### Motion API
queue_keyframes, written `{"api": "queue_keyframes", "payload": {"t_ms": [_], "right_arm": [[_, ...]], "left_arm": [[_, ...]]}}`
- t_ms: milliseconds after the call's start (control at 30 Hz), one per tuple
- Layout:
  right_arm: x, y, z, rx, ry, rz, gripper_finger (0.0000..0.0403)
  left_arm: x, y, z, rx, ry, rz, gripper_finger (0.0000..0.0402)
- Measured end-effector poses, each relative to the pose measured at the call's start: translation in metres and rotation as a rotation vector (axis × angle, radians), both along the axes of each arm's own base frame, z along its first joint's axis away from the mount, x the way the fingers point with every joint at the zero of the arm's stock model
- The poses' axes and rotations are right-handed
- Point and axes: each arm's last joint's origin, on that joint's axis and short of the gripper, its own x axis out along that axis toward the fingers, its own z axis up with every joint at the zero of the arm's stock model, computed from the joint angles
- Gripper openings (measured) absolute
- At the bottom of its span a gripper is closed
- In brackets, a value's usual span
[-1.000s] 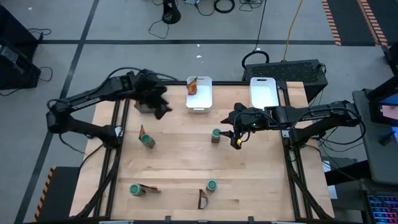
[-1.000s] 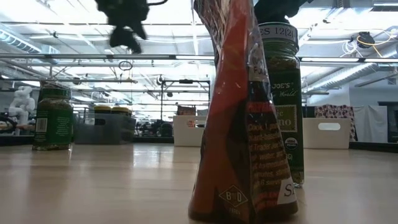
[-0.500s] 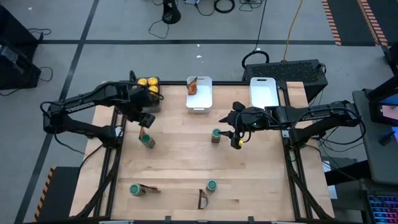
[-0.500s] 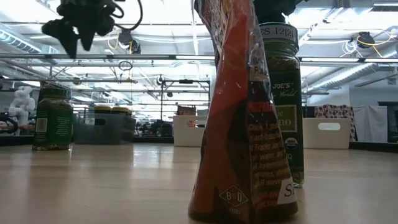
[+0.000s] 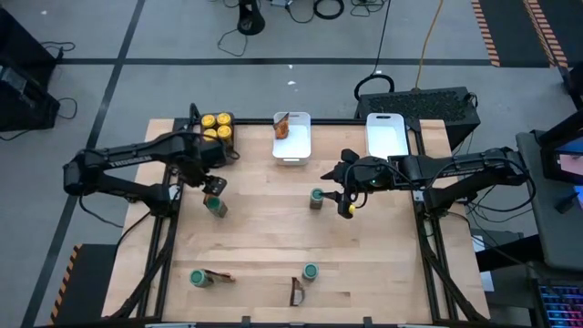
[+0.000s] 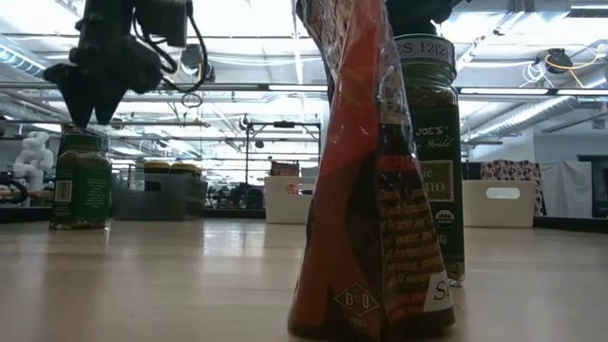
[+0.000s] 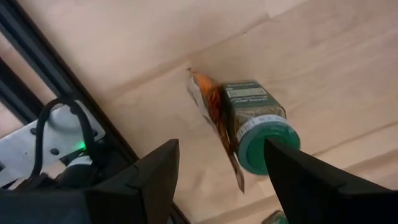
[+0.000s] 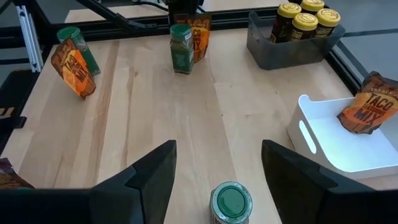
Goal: Sort spices by type
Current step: Put the top orange seasoning pack into the left white bin
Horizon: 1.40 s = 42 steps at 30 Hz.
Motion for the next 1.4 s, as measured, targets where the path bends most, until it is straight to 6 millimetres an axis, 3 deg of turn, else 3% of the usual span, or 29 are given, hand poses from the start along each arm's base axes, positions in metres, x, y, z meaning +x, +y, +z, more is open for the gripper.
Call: {"api": "queue_keyframes", "payload": {"t_ms": [433, 800, 967, 1333, 1400], "right_arm": [[0.000, 0.000, 0.000, 0.006, 0.000, -0.004, 0.0219], [0.000, 0.000, 0.000, 0.006, 0.000, -0.004, 0.0219], [0.000, 0.000, 0.000, 0.006, 0.000, -0.004, 0.0219], [0.000, 0.000, 0.000, 0.006, 0.000, -0.004, 0.0219], [0.000, 0.000, 0.000, 0.006, 0.000, -0.004, 0.0219]], "left_arm": [[-0.003, -0.001, -0.038, -0.009, 0.040, -0.001, 0.0239], [0.003, 0.002, -0.038, 0.028, -0.022, -0.001, 0.0235], [0.003, 0.002, -0.038, 0.028, -0.021, -0.001, 0.0186], [0.002, 0.002, -0.038, 0.043, -0.018, -0.035, 0.0018], [0.002, 0.002, -0.038, 0.043, -0.017, -0.045, 0.0008]]}}
